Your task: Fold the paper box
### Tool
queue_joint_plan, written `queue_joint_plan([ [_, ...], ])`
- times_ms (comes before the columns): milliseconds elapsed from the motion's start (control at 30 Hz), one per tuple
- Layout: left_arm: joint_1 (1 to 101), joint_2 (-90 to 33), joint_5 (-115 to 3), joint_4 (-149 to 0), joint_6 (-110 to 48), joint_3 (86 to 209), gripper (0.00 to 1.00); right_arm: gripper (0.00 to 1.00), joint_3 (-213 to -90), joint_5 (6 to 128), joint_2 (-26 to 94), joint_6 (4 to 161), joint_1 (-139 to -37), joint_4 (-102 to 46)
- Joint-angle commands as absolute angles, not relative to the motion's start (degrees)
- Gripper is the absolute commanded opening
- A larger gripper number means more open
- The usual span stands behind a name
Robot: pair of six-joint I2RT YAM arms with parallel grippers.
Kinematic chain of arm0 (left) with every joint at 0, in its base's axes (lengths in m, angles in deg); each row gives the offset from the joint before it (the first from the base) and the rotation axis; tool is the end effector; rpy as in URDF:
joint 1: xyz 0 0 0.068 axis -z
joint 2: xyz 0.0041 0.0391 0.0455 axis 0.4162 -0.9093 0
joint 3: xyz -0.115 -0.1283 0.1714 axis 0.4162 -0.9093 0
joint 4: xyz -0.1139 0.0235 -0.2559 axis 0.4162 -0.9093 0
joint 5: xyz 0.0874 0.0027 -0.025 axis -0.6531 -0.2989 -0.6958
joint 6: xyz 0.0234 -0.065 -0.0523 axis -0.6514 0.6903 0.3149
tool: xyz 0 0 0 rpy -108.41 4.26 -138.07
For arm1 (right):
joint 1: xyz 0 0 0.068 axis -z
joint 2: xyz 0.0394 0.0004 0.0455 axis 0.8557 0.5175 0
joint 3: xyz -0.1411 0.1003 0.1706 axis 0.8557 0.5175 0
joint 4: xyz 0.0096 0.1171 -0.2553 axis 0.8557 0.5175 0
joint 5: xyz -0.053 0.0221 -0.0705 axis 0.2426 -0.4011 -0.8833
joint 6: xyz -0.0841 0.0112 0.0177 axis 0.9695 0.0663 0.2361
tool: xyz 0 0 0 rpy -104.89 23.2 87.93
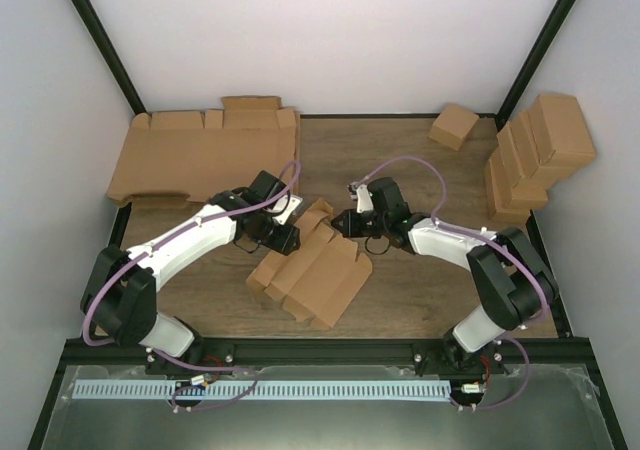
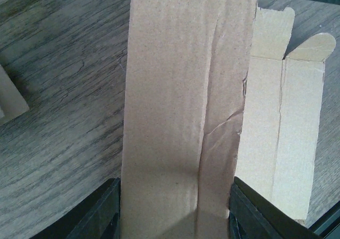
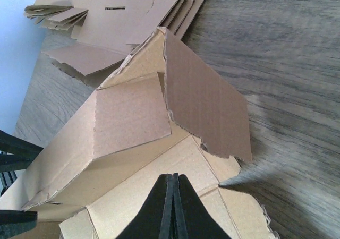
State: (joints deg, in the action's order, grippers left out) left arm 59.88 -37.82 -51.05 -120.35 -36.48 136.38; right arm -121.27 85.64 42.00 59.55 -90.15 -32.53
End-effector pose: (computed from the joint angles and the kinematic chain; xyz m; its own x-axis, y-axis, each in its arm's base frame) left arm 0.2542 -0.2011 0.1535 -0.8189 0.4510 -0.3550 0.5474 0.7996 -0.2469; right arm 0.2888 0.2148 0.1132 -0.8525 0.0037 -0.5228 -0.3794 0.6835 0.6236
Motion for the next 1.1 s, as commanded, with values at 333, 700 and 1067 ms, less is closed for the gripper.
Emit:
queue_joint_plan([
  [333, 60.2, -39.2, -50.6, -121.9, -36.9, 137.8, 0.51, 0.01, -131.0, 79.1, 52.4, 62.6, -90.0, -31.1],
  [700, 60.6, -39.3, -50.8, -122.4, -37.5, 138.3, 0.52, 0.01, -134.2, 77.5, 58.9, 65.4, -90.0, -28.7],
  [1067, 62.3, -39.0, -52.9, -121.8, -37.2, 139.1, 0.50, 0.01, -132.6, 88.8, 59.0, 67.1, -90.0, -28.9],
])
